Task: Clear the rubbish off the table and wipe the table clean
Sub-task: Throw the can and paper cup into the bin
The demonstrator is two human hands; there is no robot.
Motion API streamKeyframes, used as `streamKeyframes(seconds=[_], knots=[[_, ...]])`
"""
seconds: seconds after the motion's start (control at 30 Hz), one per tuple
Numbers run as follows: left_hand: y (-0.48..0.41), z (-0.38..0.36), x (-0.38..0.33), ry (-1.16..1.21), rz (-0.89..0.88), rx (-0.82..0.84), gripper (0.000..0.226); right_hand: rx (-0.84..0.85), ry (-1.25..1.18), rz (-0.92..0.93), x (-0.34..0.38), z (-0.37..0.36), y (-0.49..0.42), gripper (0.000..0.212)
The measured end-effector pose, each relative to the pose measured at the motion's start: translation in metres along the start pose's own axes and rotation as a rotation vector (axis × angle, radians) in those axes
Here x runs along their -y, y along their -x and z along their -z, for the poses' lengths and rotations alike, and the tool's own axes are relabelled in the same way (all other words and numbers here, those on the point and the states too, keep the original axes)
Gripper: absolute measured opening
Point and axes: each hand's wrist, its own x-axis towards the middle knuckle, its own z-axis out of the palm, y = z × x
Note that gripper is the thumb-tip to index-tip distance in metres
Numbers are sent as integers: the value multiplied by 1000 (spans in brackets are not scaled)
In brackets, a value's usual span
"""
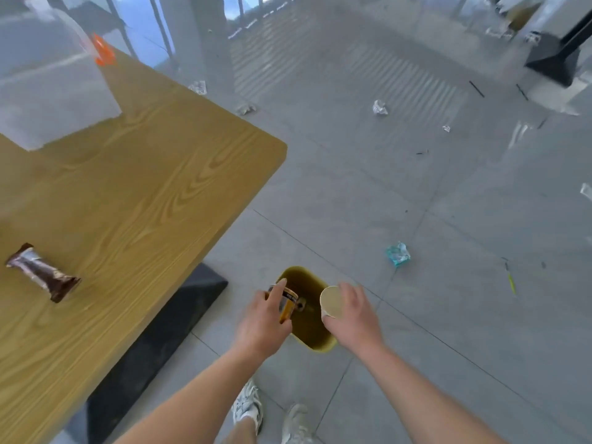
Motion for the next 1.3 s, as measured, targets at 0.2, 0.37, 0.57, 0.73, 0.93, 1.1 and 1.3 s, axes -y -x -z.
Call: streamKeyframes(seconds=[0.2, 0.37, 0.57, 0.73, 0.93, 1.1, 1.3], knots=[[-71, -86, 35, -86, 87, 192, 80, 112, -3, -70, -51, -78, -78, 74], [-124, -155, 53, -164, 98, 210, 81, 179, 11, -70, -89, -142, -146, 74], [-159, -221, 70, -277, 149, 218, 79, 265, 81, -28, -133, -200, -185, 77], [-174, -252, 87, -341, 156, 243, 79, 291, 87, -25, -152, -232, -206, 82], [-180, -263, 95, -439, 111, 240, 70, 294, 90, -48, -157, -242, -218, 83], [-175, -240, 81, -411, 64, 214, 64, 264, 99, -47, -152, -220, -215, 62], [-162, -190, 59, -428, 9, 144, 60, 255, 111, 15, -130, -166, -200, 61]])
